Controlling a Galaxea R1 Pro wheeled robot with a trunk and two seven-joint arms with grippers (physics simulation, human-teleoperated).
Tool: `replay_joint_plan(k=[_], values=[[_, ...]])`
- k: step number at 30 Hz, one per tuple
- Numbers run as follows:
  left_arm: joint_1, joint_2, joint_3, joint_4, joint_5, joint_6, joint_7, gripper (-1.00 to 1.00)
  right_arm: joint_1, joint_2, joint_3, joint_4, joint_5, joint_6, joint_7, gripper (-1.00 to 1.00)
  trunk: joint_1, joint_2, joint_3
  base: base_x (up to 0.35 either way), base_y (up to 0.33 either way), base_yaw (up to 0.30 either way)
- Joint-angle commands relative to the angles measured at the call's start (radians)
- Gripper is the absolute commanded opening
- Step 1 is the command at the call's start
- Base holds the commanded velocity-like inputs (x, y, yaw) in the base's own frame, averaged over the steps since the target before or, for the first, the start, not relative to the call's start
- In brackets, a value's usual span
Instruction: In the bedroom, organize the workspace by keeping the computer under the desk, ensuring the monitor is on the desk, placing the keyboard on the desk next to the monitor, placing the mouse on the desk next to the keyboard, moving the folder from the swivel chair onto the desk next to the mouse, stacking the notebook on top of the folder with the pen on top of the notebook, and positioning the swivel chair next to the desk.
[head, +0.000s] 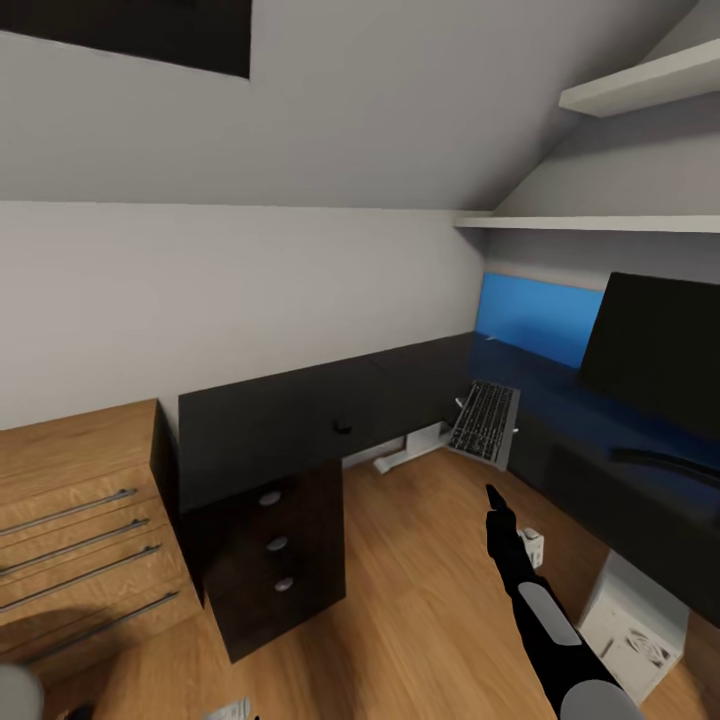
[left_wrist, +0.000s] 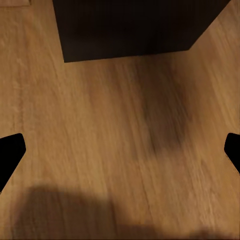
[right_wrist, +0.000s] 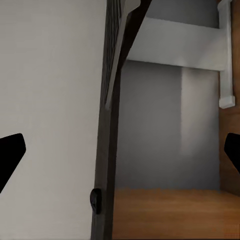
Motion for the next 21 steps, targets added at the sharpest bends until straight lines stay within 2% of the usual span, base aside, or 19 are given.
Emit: replay_joint_plan(k=[1,6,12,21], values=[[-0.001,0.000,-0.002,0.001,0.007,-0.003,-0.002,1.00,-0.001,-0.001,0.002,0.001,-0.010,0.000,0.005,1.00,0.000,0.000,-0.001,0.283,0.000,0.000],[-0.001,-0.001,-0.002,0.003,0.006,-0.002,-0.003,1.00,-0.001,-0.003,0.002,0.006,-0.012,0.002,0.004,1.00,0.000,0.000,-0.001,0.225,0.000,0.000],[-0.001,-0.001,-0.002,0.017,0.006,-0.003,-0.003,1.00,-0.001,-0.004,0.001,0.010,-0.013,0.005,0.001,1.00,0.000,0.000,-0.001,0.085,0.000,0.000],[-0.001,-0.005,-0.005,0.023,0.005,-0.002,-0.004,1.00,-0.001,-0.005,-0.001,0.010,-0.018,0.007,-0.002,1.00,0.000,0.000,-0.001,0.210,0.000,0.000]])
